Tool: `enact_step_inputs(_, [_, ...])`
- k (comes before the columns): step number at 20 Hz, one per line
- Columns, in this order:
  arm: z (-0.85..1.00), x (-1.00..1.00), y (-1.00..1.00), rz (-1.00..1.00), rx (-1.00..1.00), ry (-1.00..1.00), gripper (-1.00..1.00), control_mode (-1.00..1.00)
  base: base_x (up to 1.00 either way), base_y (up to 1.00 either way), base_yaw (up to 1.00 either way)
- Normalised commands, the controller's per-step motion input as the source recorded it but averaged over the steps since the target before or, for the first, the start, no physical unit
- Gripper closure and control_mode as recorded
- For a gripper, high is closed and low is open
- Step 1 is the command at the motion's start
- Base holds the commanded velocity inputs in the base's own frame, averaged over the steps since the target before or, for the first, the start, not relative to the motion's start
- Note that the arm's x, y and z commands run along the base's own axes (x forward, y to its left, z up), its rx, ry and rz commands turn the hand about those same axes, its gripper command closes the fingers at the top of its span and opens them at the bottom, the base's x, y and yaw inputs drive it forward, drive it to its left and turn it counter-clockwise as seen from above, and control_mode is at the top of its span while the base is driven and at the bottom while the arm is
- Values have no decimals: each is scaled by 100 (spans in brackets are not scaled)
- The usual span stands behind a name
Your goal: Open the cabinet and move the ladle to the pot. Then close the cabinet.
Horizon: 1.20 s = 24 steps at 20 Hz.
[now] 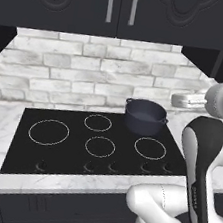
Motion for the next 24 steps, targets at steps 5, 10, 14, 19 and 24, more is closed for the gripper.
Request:
enact_step_inputs(5, [-32, 29, 1, 0, -3, 1, 100, -100, 0, 0, 0])
enact_step_inputs(10, [-39, 21, 4, 0, -1, 0, 100, -100, 0, 0, 0])
enact_step_inputs(14, [-26, 33, 0, 0, 0, 4, 100, -100, 0, 0, 0])
enact_step_inputs(19, [-14, 42, 5, 0, 0, 11, 100, -100, 0, 0, 0])
enact_step_inputs(24, [-26, 51, 1, 0, -2, 7, 100, -100, 0, 0, 0])
